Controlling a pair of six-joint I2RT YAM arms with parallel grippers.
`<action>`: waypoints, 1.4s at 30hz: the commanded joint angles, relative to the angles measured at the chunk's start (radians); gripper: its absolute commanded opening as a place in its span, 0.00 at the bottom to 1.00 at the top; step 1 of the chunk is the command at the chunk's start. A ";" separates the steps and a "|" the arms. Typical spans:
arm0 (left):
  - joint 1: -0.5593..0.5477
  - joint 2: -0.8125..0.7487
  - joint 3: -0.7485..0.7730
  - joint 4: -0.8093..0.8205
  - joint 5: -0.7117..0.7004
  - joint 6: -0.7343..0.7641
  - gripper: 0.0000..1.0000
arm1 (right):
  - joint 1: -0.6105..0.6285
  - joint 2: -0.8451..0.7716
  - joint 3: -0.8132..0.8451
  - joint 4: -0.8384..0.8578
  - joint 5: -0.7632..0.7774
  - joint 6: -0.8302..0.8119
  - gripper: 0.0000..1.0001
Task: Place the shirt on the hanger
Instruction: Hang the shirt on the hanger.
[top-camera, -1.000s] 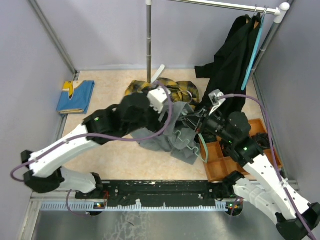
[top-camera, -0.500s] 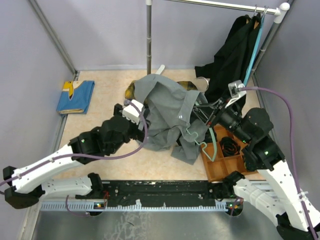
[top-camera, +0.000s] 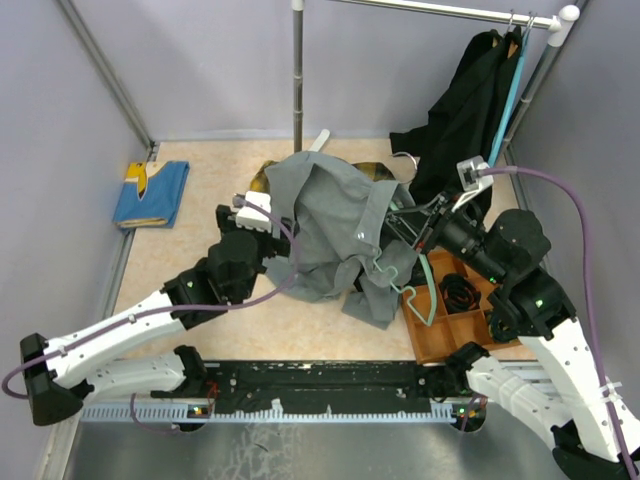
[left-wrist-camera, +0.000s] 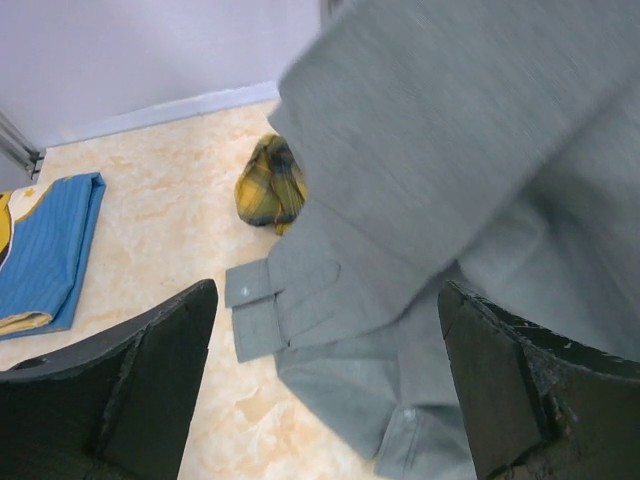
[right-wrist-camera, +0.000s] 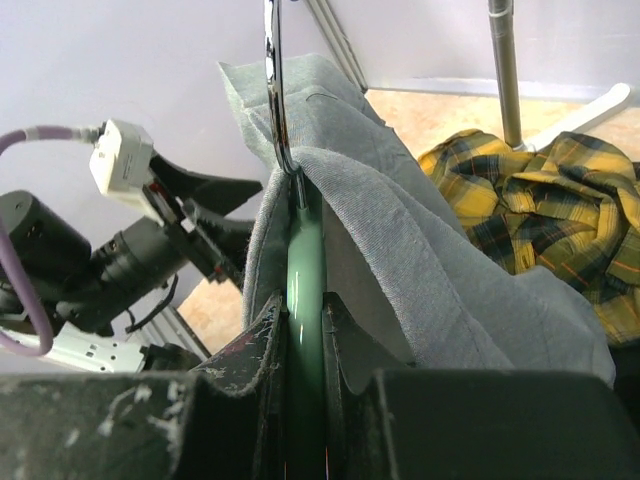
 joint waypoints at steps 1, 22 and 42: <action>0.098 0.004 -0.011 0.176 0.106 -0.024 0.96 | 0.001 -0.014 0.075 0.088 -0.018 0.019 0.00; 0.169 -0.022 -0.061 0.207 0.439 -0.090 0.92 | 0.001 -0.020 0.056 0.085 -0.015 0.018 0.00; 0.166 0.197 0.004 0.297 0.052 -0.070 0.65 | 0.001 -0.011 0.053 0.092 -0.023 0.018 0.00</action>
